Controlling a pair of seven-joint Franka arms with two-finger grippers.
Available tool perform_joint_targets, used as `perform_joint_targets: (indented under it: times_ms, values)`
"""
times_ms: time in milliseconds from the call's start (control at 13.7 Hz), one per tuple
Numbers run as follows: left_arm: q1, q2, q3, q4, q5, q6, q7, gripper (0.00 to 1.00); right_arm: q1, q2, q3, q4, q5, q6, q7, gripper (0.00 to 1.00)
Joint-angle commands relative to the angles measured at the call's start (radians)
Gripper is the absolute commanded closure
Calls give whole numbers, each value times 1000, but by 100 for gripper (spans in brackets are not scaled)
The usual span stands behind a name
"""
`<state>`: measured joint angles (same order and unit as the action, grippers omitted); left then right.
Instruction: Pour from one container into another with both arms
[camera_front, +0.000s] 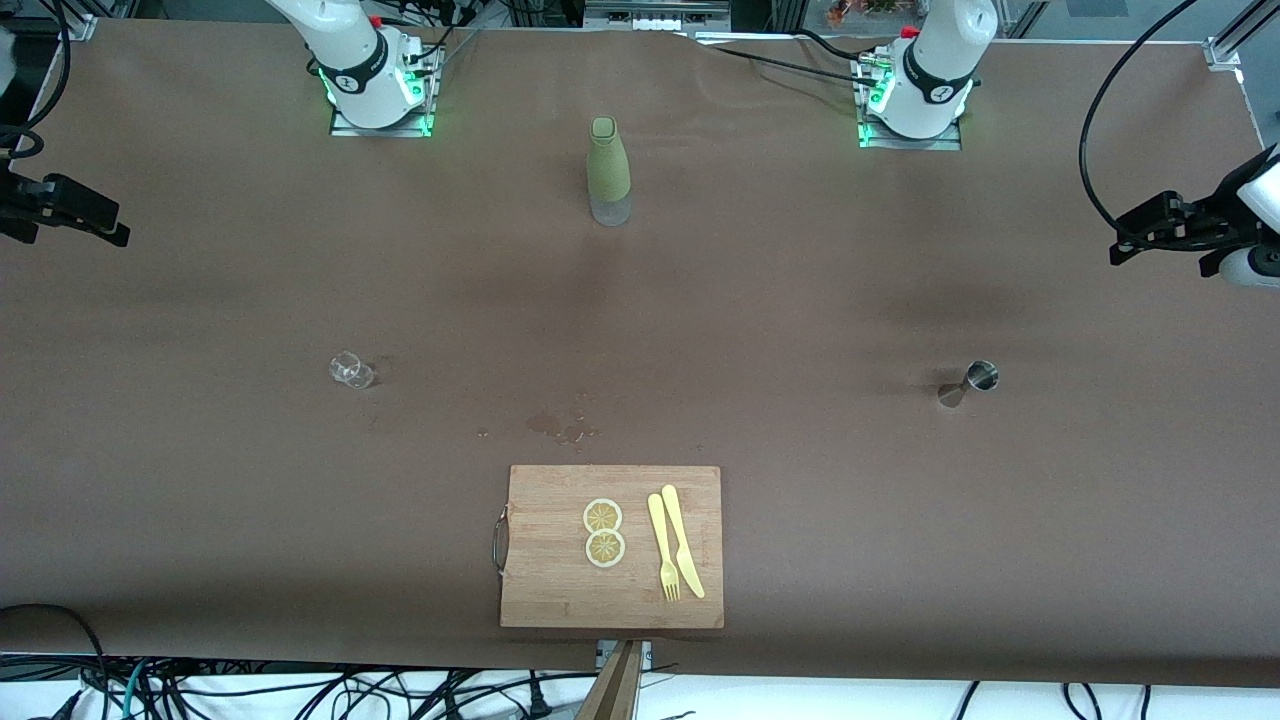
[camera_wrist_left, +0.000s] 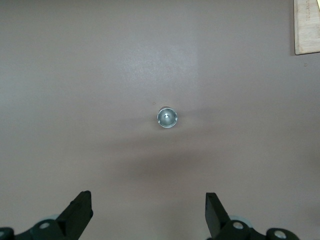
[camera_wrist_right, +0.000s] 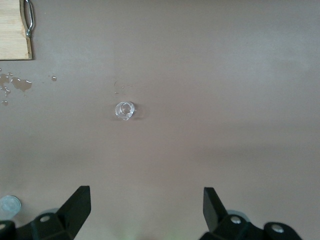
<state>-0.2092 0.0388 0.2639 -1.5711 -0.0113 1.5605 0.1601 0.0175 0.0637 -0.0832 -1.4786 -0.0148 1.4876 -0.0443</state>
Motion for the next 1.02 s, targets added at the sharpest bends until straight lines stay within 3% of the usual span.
perform_joint_targets:
  times_ms: [0, 951]
  values:
    - [4, -10, -6, 0, 2, -14, 1, 0, -11, 4, 0, 6, 10, 3, -5, 0]
    - [4, -2, -6, 2, 1, -2, -11, 0, -10, 4, 0, 6, 10, 3, -3, 0]
